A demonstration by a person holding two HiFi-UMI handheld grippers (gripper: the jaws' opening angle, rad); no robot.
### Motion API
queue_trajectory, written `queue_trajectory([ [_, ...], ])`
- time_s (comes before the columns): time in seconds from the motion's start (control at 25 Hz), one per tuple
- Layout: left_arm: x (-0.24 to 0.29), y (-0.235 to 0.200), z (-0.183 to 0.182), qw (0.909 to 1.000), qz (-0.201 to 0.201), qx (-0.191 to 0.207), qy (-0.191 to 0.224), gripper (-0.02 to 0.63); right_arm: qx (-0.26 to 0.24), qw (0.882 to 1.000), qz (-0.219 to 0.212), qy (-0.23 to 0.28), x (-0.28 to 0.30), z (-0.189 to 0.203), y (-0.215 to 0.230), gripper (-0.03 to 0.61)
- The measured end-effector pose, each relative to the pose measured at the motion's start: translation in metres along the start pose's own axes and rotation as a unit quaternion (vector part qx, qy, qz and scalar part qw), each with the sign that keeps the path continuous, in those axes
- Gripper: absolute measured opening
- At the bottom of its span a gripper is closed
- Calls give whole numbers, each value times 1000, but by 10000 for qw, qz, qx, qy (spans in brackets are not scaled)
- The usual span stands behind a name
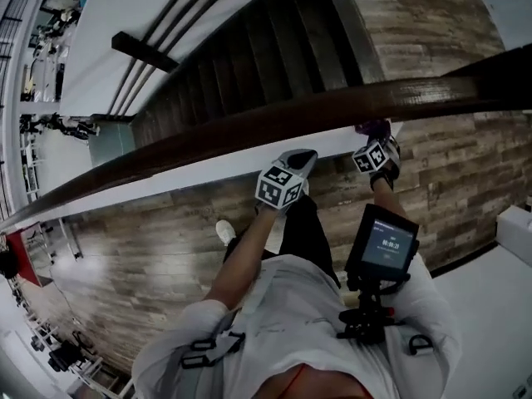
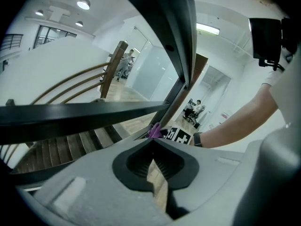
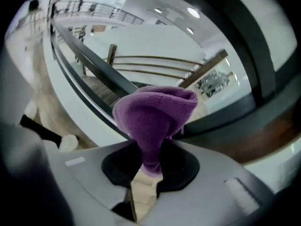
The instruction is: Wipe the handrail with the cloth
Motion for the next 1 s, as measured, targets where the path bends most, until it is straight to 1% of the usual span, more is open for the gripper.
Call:
queue_trajectory([
  [0.04, -8, 1, -2, 10000, -31, 17, -26, 0, 503, 9981, -367, -35, -13, 8, -14, 80],
  [0.12, -38, 8, -1, 9999, -80, 18, -84, 0, 1274, 9865, -1022, -127, -58, 24, -61, 80],
  [0.2, -82, 13, -2, 9999, -134, 36, -32, 0, 1715, 9741, -1461, -182, -110, 27, -117, 80],
  [0.24, -106, 12, -4, 9997, -207, 82, 54, 0, 1838, 9695, -1614, -144, -134, 19, -141, 80],
  [0.28, -129, 10, -7, 9992, -321, 121, 193, 0, 1907, 9657, -1761, -16, -154, 4, -160, 80],
  [0.36, -178, 1, -8, 9963, -623, 109, 576, 0, 1974, 9591, -1983, 425, -188, -38, -191, 80],
  [0.44, -234, -5, 8, 9916, -918, 39, 908, 0, 2032, 9522, -2094, 908, -223, -82, -225, 80],
  [0.52, -297, -7, 33, 9855, -1213, -42, 1189, 0, 2064, 9416, -2227, 1456, -271, -130, -261, 80],
  [0.6, -361, -3, 57, 9774, -1511, -123, 1477, 0, 2063, 9265, -2379, 2061, -330, -177, -290, 80],
  [0.68, -425, 3, 73, 9677, -1793, -125, 1768, 0, 1999, 9079, -2517, 2691, -393, -219, -313, 80],
  [0.8, -510, 16, 88, 9544, -2092, 86, 2129, 0, 1913, 8805, -2527, 3525, -488, -266, -336, 81],
  [0.92, -578, 34, 89, 9405, -2343, 336, 2437, 0, 2120, 8535, -2487, 4060, -570, -294, -347, 81],
  [0.96, -596, 39, 86, 9359, -2410, 405, 2538, 0, 2133, 8485, -2493, 4153, -593, -302, -348, 81],
  [1.0, -612, 45, 82, 9314, -2466, 488, 2632, 0, 2088, 8467, -2493, 4211, -613, -308, -350, 81],
])
Point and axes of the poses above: the fingertips, and each gripper's own axes: x forward along the fingers, y to its right, z out of its underside, the point moved 3 cm from there along -x, backward along the fingers, and after that the axes turned 1 degree about z, right-handed, at the moved point
